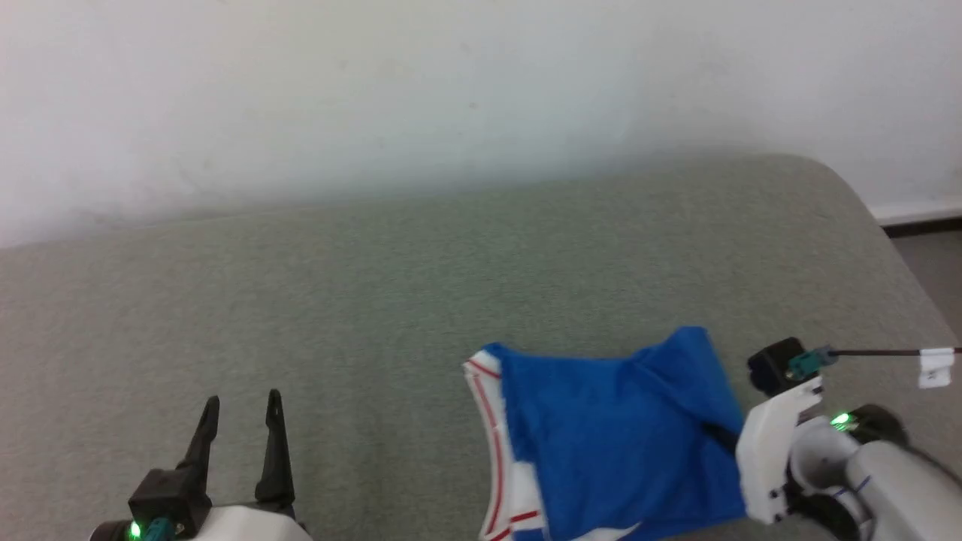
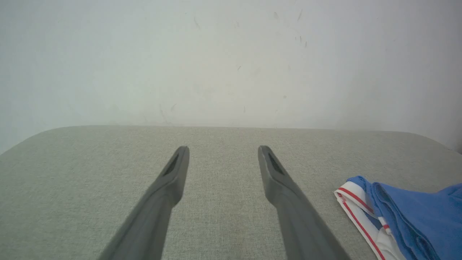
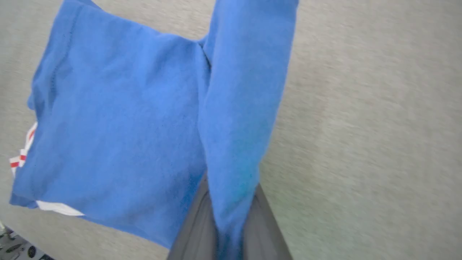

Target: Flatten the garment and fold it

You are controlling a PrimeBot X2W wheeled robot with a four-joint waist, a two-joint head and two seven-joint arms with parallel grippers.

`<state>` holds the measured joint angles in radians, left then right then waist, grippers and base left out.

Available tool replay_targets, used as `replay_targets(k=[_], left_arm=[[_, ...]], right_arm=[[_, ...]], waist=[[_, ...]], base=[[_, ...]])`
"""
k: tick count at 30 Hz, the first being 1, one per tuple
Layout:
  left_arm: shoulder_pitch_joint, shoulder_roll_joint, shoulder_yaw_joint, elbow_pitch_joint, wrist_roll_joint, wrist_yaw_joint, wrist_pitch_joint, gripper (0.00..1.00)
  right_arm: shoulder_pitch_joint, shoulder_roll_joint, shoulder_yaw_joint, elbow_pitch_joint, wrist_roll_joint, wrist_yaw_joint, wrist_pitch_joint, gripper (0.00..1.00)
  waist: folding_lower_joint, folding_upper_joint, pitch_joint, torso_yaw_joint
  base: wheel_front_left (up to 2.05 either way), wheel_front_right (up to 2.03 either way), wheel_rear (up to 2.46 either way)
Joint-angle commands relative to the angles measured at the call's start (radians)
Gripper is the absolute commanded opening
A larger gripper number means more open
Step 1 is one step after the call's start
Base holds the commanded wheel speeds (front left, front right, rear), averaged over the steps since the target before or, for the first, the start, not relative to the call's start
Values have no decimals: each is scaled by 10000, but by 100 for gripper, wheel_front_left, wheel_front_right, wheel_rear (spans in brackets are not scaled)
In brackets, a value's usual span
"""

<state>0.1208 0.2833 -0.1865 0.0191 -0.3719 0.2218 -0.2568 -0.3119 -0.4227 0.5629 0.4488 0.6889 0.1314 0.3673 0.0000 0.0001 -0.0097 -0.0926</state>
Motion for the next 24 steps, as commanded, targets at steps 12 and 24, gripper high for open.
replay_targets(k=[12, 24], left_arm=[[-1309, 310, -173, -304, 535, -228, 20, 100], [-1960, 350, -313, -234, 614, -271, 92, 100]], right_arm=[[-859, -1675, -1732, 594, -1308, -7, 95, 0], [-1776, -919, -3012, 2912, -2180, -7, -1850, 100]], waist=[[0, -1, 2116, -2166], [0, -1, 2703, -1621]], base=[[0, 0, 0], [0, 0, 0]])
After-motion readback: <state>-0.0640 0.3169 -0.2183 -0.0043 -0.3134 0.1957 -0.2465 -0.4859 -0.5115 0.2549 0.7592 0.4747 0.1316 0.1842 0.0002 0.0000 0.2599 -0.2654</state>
